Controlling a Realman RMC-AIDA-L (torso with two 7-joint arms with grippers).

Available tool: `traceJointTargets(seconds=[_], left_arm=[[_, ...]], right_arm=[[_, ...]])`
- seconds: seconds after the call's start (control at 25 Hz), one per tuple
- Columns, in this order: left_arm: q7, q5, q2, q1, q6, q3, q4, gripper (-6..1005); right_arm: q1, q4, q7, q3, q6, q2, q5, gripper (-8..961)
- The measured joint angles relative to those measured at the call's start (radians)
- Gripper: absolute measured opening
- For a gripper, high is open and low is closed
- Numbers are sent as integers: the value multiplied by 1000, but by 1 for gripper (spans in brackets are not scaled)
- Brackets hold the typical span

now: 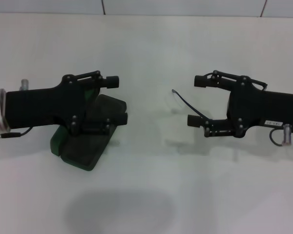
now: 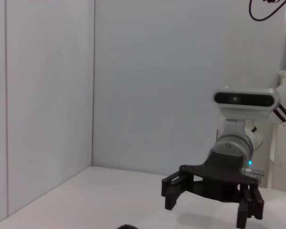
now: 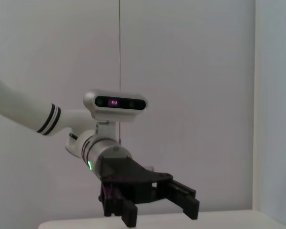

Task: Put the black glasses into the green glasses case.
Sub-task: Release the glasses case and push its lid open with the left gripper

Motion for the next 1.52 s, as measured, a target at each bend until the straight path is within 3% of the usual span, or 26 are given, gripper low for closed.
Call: traceJointTargets(seconds=[0.24,0.56,0.68,0.76,0.88,0.96,1.04,1.28,1.4,1.52], left_arm=[[-3,5,-41,-9,-4,-67,-19,875],[19,0,-67,-2,-24,-90,-37,876],[-78,13,-67,-2,-52,-164,-9,875],[-249,75,-45,-5,-97,-222,51,875],[-494,245,-24,-1,-184,-233,163,875],[-635,388,-27,11,-196,-232,254,875],[-717,501,-50,24,-195,-233,333,876],[-836,765,-147,40,-201,-237,500,876],[-873,830,-165,28,-203,-235,524,864],[-904,843,-166,20,-204,-235,528,826]], right_arm=[[-1,6,17,43,-43,2,0,869],[-28,11,17,48,-19,-4,-2,862],[-53,5,39,80,-21,-10,0,860],[-69,5,50,90,-26,-10,-2,858],[-102,-9,44,91,-28,-6,-3,856],[-118,-24,44,91,-29,-4,-3,854],[-130,-35,43,91,-27,-2,-4,853],[-132,-37,43,89,-28,12,-4,848],[-132,-40,41,88,-30,20,-8,845],[-134,-52,41,91,-31,25,-25,843]])
